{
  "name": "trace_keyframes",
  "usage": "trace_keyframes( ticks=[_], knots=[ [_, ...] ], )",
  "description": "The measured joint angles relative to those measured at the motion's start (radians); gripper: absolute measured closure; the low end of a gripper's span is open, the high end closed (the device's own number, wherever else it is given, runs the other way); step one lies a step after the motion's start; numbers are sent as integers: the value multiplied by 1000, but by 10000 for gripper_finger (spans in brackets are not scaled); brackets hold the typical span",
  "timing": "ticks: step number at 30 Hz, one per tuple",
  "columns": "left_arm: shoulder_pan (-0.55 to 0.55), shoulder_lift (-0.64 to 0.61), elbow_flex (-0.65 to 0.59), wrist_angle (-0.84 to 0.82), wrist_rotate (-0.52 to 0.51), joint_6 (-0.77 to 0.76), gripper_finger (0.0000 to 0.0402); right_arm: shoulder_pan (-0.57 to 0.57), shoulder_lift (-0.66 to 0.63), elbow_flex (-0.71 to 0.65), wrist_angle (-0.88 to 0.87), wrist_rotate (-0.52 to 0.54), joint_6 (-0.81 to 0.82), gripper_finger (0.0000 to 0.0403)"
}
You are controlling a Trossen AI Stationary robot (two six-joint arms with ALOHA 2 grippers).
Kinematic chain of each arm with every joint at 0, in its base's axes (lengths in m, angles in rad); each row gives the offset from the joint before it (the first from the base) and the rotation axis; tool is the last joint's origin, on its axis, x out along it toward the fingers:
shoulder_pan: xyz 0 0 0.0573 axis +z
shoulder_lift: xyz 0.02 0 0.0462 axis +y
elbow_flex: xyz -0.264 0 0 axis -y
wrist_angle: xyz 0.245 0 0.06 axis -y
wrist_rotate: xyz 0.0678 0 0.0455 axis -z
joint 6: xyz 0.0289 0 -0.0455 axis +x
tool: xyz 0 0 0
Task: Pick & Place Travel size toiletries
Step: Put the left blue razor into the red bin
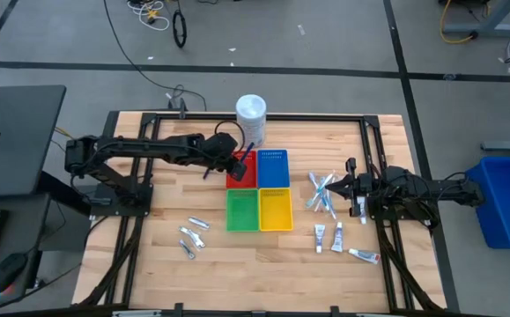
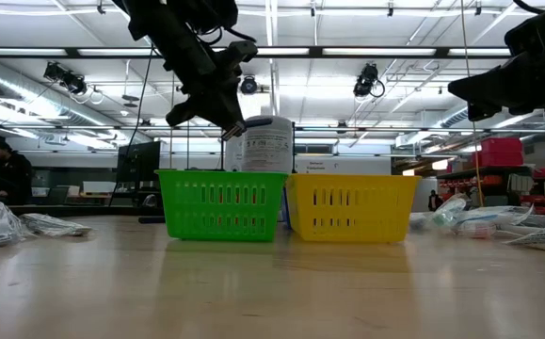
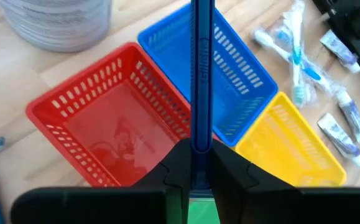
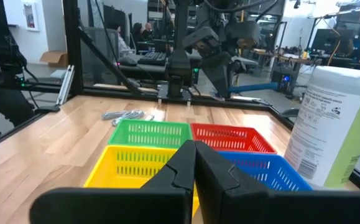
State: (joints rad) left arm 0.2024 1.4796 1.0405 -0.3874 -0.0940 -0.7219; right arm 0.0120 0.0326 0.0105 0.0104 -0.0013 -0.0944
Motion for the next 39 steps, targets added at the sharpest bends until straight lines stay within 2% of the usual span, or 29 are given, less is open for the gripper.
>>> trace_keyframes(
  ticks=[7,12,21,27,39],
  knots=[
    [0,65,0,9,-18,-6,363,0,0,0,0,0,0,389],
    [7,104,-15,6,4,-52,349,0,0,0,0,0,0,390],
    [6,108,-71,67,36,-106,362,0,0,0,0,0,0,389],
    [6,107,-71,72,35,-112,339,0,0,0,0,0,0,389],
    [6,107,-71,72,46,-113,333,0,0,0,-1,0,0,390]
  ],
)
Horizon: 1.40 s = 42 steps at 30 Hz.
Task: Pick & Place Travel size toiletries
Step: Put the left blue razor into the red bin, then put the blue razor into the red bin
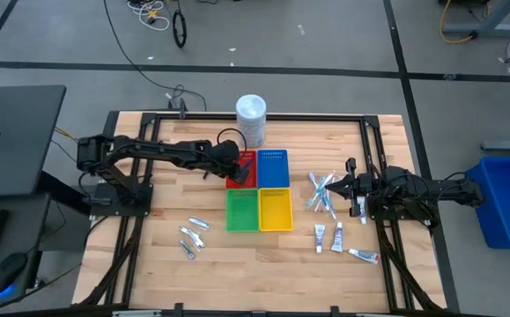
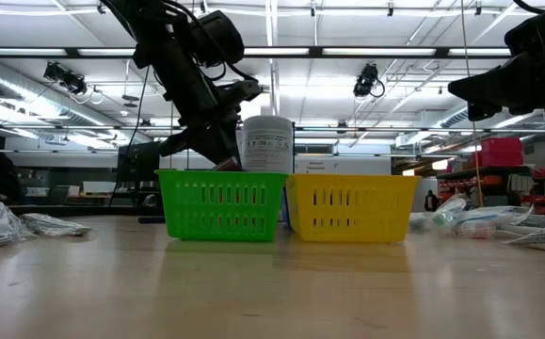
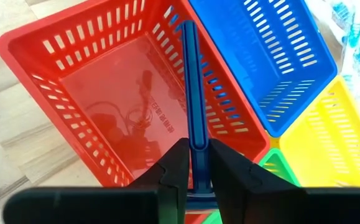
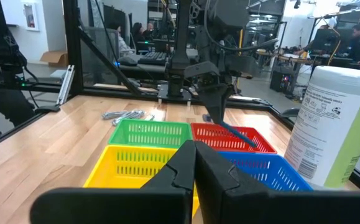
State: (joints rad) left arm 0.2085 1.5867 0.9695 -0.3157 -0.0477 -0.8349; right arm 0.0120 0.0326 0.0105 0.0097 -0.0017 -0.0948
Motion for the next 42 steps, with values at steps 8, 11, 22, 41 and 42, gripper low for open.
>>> trace_keyframes(
  ticks=[8,11,22,41,42],
  knots=[
    [0,0,0,0,12,3,333,0,0,0,0,0,0,390],
    [0,0,0,0,12,3,333,0,0,0,0,0,0,389],
    [0,-51,-1,-23,9,1,332,0,0,0,0,0,0,390],
    [5,-196,-1,-332,-147,-1,332,0,0,0,0,0,0,389],
    [7,-196,-1,-340,-146,-1,331,0,0,0,0,0,0,389]
  ],
)
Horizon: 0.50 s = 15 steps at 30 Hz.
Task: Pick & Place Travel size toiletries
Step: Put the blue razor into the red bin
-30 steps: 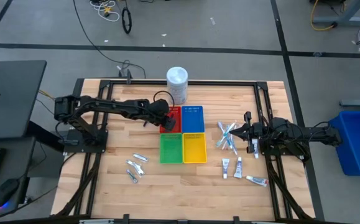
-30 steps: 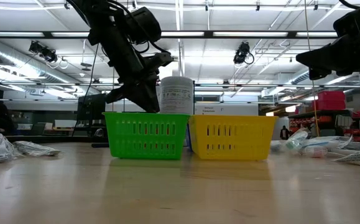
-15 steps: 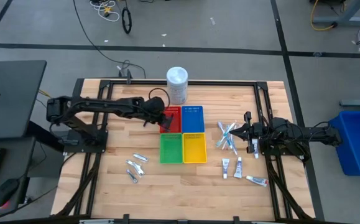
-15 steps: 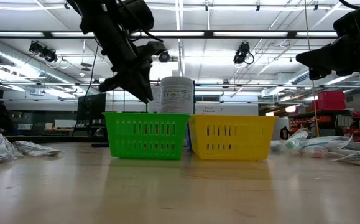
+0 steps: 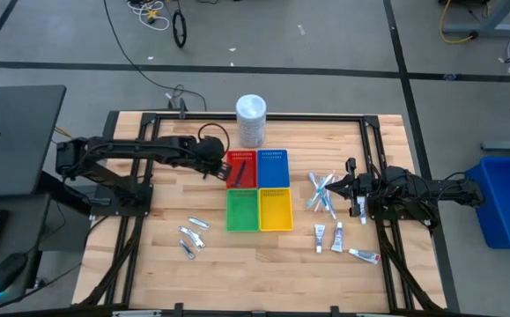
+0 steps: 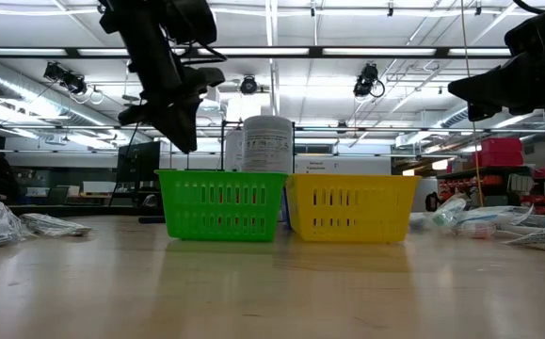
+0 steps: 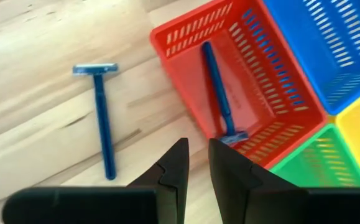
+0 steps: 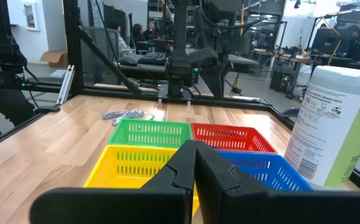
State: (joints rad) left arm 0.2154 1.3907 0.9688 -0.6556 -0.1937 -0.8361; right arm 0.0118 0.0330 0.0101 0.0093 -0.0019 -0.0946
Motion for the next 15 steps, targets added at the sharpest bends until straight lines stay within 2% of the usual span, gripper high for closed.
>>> trace_keyframes(
  ticks=[3,11,15],
  knots=[
    [0,0,0,-22,-4,4,315,0,0,0,0,0,0,390],
    [16,0,-6,-76,3,6,223,0,0,0,0,0,0,390],
    [18,0,-9,-96,-7,10,198,0,0,0,0,0,0,389]
  ],
)
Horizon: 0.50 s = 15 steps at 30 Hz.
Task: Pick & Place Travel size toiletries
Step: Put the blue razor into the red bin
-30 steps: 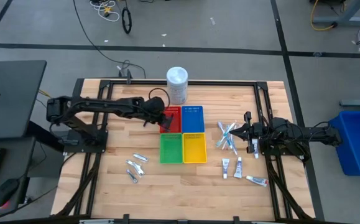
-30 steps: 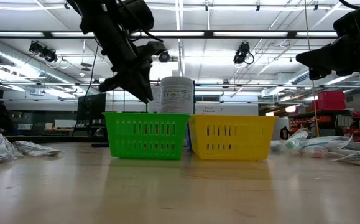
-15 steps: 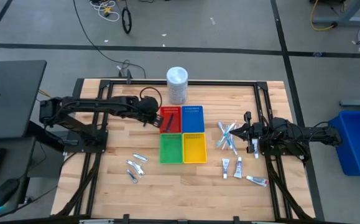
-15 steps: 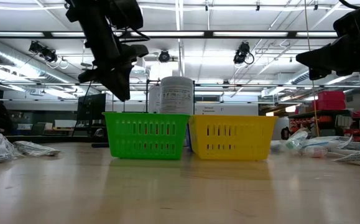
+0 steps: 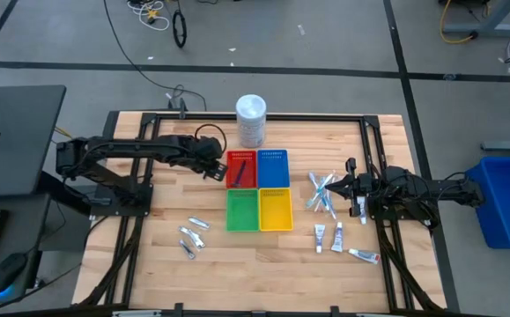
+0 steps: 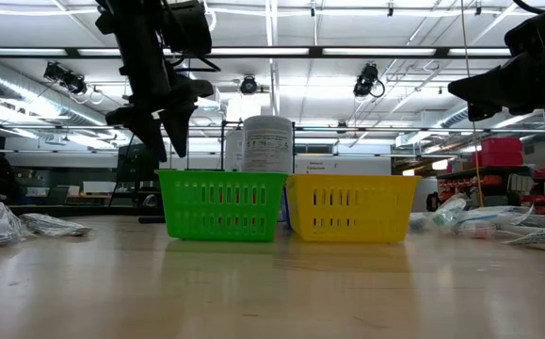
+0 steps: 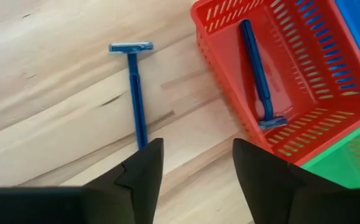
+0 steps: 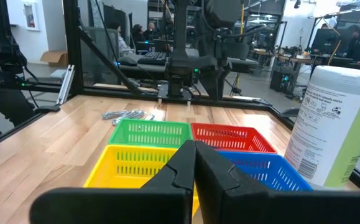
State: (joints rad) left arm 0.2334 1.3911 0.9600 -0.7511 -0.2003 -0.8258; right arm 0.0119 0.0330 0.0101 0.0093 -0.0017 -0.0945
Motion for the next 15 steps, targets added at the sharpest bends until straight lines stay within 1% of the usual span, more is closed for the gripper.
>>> trace_keyframes(
  ticks=[3,8,12,15],
  knots=[
    [9,0,0,-1,-2,16,192,0,0,0,0,0,0,390],
    [34,0,0,-5,-8,26,196,0,0,0,0,0,0,390],
    [57,0,0,-3,-46,76,200,0,0,0,0,0,0,389],
    [90,0,0,-3,-50,111,201,0,0,0,0,0,0,390]
  ],
)
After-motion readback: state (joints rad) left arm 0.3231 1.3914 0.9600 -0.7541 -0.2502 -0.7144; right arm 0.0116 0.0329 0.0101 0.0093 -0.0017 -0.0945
